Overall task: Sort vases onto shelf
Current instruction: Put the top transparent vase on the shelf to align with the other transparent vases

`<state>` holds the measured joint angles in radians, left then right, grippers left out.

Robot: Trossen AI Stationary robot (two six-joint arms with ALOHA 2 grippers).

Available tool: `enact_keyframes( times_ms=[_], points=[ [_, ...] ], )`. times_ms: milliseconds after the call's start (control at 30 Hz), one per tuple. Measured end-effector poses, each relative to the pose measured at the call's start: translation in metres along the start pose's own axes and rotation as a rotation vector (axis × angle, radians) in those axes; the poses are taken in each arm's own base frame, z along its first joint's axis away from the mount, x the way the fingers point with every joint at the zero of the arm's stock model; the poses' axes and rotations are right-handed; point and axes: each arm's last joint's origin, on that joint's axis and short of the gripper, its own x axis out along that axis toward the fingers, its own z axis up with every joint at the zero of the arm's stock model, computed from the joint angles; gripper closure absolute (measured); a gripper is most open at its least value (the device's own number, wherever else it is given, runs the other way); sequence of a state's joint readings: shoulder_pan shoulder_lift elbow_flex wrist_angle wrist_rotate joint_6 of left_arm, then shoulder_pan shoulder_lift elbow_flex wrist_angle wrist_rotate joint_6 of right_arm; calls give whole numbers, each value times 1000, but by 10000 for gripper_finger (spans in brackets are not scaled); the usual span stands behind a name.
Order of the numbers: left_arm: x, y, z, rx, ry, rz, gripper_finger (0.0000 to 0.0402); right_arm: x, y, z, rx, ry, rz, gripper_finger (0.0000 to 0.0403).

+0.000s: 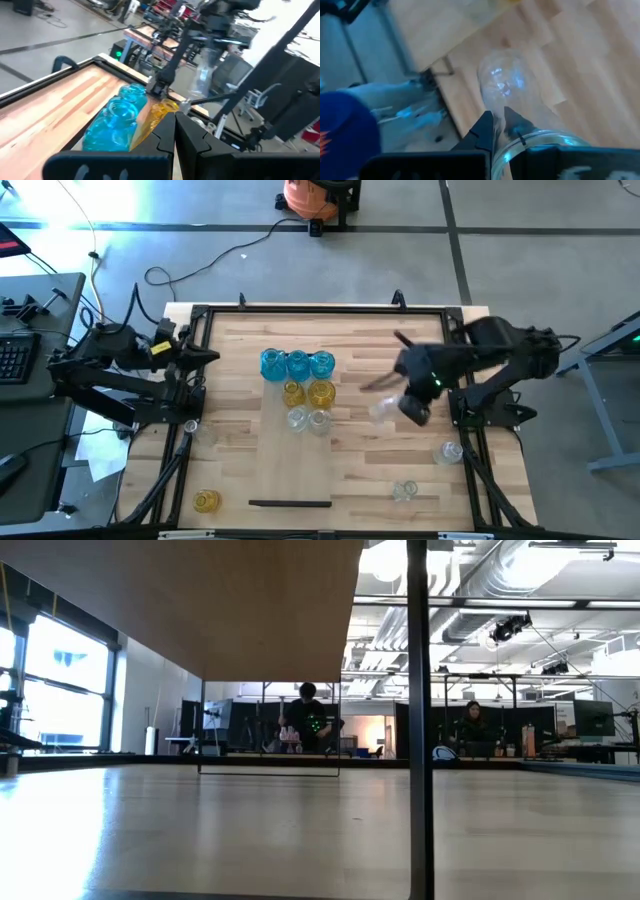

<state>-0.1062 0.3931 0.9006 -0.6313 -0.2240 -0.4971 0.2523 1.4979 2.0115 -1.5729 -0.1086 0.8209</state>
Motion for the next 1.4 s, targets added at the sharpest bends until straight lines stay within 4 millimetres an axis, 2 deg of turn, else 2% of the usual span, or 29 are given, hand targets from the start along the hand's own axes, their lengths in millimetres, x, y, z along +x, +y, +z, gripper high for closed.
enact_keyframes(
  times_ms=[167,300,500,733,933,1100,1267,1400],
  points=[
    [8,5,-10,-38,9,68,401,-2,23,-23,-31,40,75,396],
    [14,8,-18,-75,25,102,401,2,42,-28,-62,10,166,396],
    [16,7,-15,-61,-20,76,402,25,70,-11,-107,-64,288,396],
    [16,5,-15,-23,-5,32,402,63,94,23,-94,-125,404,396],
    [15,-1,-19,-140,123,-171,401,101,112,53,-75,-182,524,396],
    [13,-7,-19,-204,224,-344,402,125,115,59,-56,-158,504,396],
    [10,-23,-5,-257,190,-624,402,131,110,56,-14,-156,400,396],
    [12,-35,4,-286,130,-740,402,131,108,57,5,-184,370,396]
  ],
)
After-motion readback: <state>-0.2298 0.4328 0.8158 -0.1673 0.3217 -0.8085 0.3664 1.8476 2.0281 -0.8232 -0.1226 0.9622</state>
